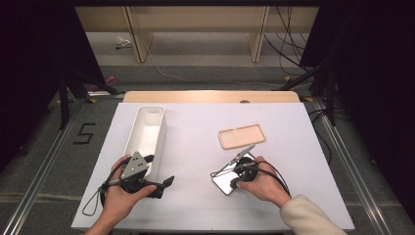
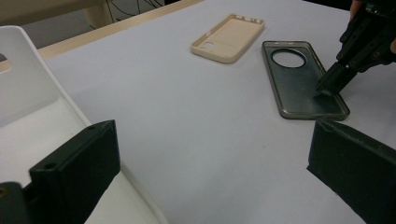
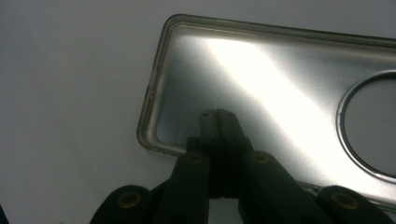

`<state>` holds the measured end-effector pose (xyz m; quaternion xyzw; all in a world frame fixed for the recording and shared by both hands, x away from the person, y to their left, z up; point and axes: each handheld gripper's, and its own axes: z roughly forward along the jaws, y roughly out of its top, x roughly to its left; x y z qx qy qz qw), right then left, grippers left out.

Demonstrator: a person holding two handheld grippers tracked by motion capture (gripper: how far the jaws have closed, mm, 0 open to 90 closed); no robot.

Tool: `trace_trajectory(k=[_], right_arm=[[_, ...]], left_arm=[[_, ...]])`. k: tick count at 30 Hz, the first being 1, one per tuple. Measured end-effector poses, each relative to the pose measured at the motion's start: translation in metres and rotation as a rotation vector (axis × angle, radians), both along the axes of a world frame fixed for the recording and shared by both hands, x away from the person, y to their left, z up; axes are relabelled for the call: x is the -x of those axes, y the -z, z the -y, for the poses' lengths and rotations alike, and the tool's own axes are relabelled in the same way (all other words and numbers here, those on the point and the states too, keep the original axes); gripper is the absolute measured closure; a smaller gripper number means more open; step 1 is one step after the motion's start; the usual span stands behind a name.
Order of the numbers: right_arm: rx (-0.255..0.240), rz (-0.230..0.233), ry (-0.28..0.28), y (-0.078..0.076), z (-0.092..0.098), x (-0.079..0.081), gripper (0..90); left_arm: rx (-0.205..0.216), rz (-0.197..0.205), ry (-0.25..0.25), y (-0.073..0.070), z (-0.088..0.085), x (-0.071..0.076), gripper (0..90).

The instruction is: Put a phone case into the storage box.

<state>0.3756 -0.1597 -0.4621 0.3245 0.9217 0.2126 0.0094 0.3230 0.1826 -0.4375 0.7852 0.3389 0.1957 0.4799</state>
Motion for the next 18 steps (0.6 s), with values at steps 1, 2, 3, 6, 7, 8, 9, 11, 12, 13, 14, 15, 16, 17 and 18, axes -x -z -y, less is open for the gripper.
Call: trace_trajectory(k=[1,2,3,6,7,8,9,11,12,13,14,15,16,17,18], right_arm=[[0.0,0.0,0.0,0.0,0.0,0.0,90.0],[0.002,0.003,-0.001,0.0,0.002,0.0,90.0],[0.01,0.001,0.0,-0.001,0.006,0.001,90.0],[0.018,0.002,0.005,-0.001,0.011,0.002,90.0],[0.018,0.004,0.003,-0.001,0.013,0.001,90.0],[0.022,0.005,0.006,-0.002,0.015,0.002,90.0],[0.026,0.005,0.01,-0.002,0.018,0.002,90.0],[0.032,0.008,0.016,-0.002,0.023,0.001,90.0],[0.033,0.01,0.02,-0.002,0.025,0.001,90.0],[0.04,0.01,0.024,-0.003,0.028,0.001,90.0],[0.041,0.015,0.028,-0.003,0.03,0.001,90.0],[0.04,0.015,0.03,-0.003,0.033,0.0,90.0],[0.045,0.014,0.036,-0.003,0.035,0.0,90.0],[0.039,0.015,0.038,-0.003,0.037,0.0,90.0],[0.038,0.011,0.045,-0.004,0.038,0.0,90.0]], left_arm=[[0.0,0.0,0.0,0.0,0.0,0.0,1.5],[-0.001,0.0,0.0,0.0,0.0,0.0,1.5],[0.0,0.0,0.0,0.0,0.0,0.0,1.5],[0.0,-0.001,0.0,0.0,0.0,0.0,1.5],[0.0,-0.001,0.0,0.0,0.0,0.0,1.5],[0.0,0.0,0.0,0.0,0.0,0.0,1.5],[0.0,-0.001,0.0,0.0,0.0,0.0,1.5],[-0.001,-0.001,-0.001,0.0,0.0,0.0,1.5],[0.0,-0.001,-0.001,0.0,0.0,0.0,1.6],[-0.001,0.0,-0.001,0.0,0.0,0.0,1.6],[-0.001,0.0,-0.001,0.0,0.0,0.0,1.6],[-0.001,-0.001,0.0,0.0,0.0,0.0,1.6],[-0.001,-0.001,0.0,0.0,0.0,0.0,1.7],[-0.001,-0.001,-0.001,0.0,0.0,0.0,1.7],[-0.001,-0.001,-0.001,0.0,0.0,0.0,1.6]])
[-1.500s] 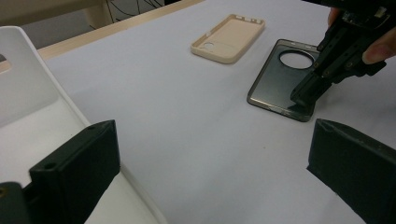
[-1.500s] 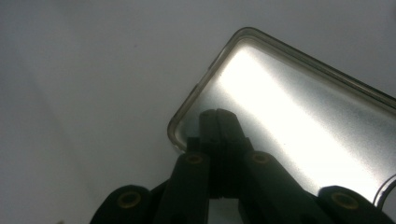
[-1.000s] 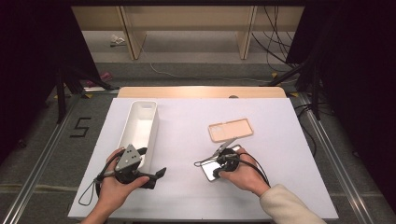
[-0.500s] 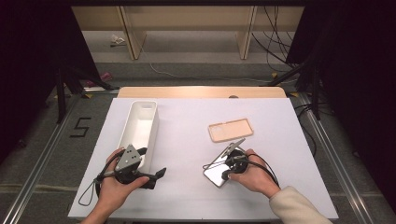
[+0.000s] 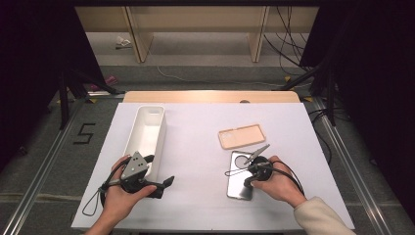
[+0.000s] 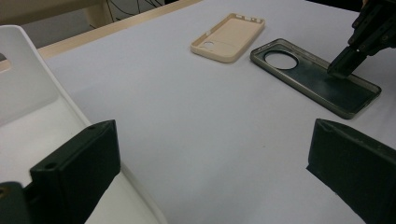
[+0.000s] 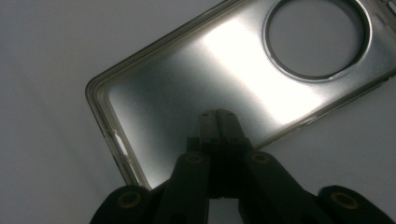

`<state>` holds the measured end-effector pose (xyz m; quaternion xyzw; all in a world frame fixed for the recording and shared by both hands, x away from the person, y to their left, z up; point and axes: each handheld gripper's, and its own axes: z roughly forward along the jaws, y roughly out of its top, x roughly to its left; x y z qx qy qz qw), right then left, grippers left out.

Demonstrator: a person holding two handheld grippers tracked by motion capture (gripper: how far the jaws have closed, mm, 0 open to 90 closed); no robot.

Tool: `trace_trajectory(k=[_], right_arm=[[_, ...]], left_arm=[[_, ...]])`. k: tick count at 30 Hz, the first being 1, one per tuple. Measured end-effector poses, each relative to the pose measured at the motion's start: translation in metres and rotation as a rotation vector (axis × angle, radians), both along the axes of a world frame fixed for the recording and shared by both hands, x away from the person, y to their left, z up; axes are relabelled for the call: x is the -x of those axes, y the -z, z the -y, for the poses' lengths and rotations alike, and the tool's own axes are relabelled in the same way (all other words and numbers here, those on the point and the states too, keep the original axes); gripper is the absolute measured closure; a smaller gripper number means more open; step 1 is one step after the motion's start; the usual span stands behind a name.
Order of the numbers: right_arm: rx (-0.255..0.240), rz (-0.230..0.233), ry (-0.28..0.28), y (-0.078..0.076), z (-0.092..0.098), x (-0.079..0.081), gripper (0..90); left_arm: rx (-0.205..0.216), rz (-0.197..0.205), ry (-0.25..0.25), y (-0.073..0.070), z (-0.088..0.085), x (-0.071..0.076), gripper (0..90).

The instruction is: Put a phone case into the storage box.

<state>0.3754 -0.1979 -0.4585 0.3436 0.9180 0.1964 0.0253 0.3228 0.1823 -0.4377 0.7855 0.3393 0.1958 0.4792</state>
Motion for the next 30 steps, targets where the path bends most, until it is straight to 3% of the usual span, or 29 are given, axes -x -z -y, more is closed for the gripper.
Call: trace_trajectory(k=[16,20,22,26,30], right_arm=[[-0.003,-0.003,0.005,-0.001,0.005,0.001,90.0],[-0.024,0.017,-0.029,-0.006,0.003,0.002,90.0],[-0.028,0.049,-0.074,-0.009,0.002,0.003,84.6],[-0.024,0.06,-0.15,-0.016,0.0,0.004,68.3],[-0.019,0.068,-0.185,-0.017,0.002,0.005,54.7]], left_arm=[[0.0,0.001,0.002,0.0,0.0,0.0,1.7],[0.0,0.002,0.003,0.0,0.0,0.0,1.7],[0.001,0.002,0.005,0.0,0.001,0.0,1.7],[0.001,0.002,0.007,0.0,0.001,0.0,1.7],[0.001,0.002,0.008,0.0,0.001,0.0,1.7]])
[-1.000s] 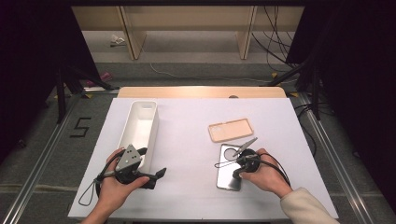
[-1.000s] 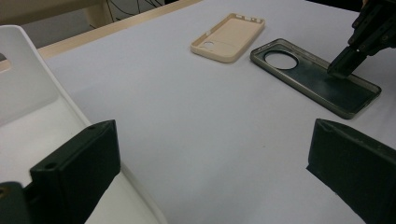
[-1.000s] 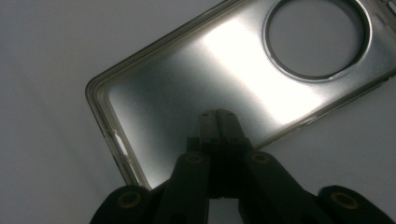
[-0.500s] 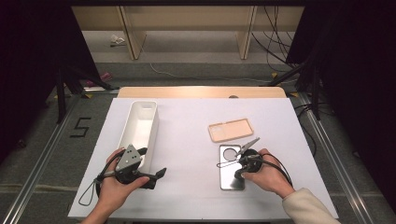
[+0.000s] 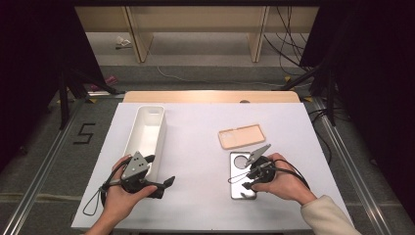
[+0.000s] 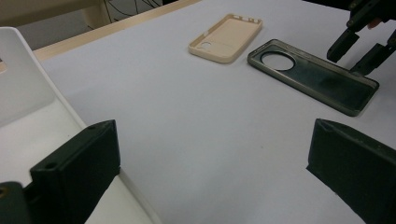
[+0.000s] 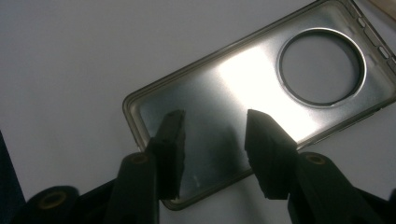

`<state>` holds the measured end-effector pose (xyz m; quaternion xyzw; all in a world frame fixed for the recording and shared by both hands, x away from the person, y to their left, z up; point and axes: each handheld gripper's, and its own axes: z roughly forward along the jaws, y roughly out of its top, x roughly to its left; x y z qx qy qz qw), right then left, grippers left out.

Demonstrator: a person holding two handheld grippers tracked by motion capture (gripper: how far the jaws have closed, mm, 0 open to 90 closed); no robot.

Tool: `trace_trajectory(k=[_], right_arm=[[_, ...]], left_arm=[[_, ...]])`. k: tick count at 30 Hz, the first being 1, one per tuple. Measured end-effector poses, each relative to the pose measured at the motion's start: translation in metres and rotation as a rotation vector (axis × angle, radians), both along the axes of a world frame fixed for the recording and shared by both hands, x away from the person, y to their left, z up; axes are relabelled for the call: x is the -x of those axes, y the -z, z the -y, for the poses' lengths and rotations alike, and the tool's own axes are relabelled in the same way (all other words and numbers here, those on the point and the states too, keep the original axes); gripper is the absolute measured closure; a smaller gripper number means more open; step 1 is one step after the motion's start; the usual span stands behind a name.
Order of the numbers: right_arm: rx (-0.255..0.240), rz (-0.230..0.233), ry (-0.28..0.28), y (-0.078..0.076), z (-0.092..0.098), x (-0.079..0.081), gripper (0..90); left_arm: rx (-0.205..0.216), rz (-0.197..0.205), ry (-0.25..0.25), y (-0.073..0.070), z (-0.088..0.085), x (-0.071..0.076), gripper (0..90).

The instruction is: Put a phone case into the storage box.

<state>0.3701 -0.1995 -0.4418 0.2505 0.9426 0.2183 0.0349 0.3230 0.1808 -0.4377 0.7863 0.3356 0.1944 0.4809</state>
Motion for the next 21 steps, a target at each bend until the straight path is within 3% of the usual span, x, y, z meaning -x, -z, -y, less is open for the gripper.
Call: trace_trajectory(k=[9,17,21], right_arm=[[0.039,0.011,-0.075,-0.003,-0.001,0.006,35.7],[0.137,0.012,-0.21,0.0,-0.012,0.015,31.8],[0.173,0.018,-0.238,0.0,-0.016,0.018,31.6]], left_arm=[[-0.002,0.0,0.003,0.0,0.001,0.0,1.7],[-0.002,0.0,0.006,0.0,0.001,0.0,1.7],[-0.005,-0.001,0.008,0.0,0.001,0.0,1.7]])
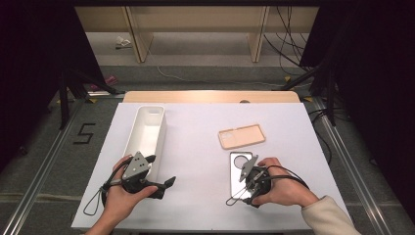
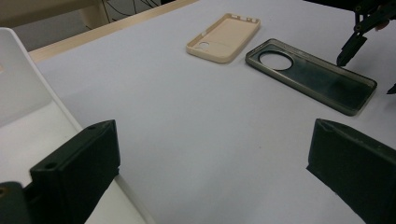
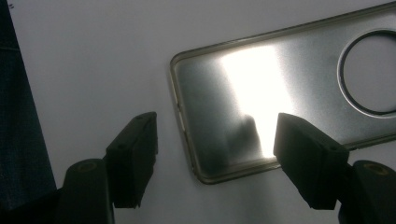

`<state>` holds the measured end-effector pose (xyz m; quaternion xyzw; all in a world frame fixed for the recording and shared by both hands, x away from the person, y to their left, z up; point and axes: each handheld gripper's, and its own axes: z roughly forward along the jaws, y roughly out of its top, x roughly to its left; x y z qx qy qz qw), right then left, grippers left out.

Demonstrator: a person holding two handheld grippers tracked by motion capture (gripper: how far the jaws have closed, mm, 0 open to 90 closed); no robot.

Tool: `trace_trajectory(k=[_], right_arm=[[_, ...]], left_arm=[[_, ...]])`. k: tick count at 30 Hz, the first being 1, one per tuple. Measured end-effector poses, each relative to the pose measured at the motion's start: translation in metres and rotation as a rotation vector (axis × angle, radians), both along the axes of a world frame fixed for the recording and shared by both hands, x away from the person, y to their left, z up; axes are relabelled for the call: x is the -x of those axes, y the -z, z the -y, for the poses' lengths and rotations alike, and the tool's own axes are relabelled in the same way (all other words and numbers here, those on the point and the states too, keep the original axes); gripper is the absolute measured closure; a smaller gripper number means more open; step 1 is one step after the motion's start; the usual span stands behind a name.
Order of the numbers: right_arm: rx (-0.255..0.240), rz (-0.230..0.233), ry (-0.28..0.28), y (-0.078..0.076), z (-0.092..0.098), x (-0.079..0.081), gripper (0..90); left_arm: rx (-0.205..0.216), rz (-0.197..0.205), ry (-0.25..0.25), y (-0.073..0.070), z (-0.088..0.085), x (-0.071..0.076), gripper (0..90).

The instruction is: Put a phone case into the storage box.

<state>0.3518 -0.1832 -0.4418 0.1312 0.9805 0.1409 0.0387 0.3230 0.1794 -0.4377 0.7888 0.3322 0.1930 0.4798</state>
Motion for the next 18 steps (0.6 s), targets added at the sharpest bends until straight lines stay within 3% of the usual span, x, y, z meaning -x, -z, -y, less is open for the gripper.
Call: trace_trajectory(k=[18], right_arm=[[0.109,0.0,-0.079,0.013,-0.013,0.002,36.6]], left_arm=[[-0.001,0.0,0.005,0.0,0.002,0.0,1.7]])
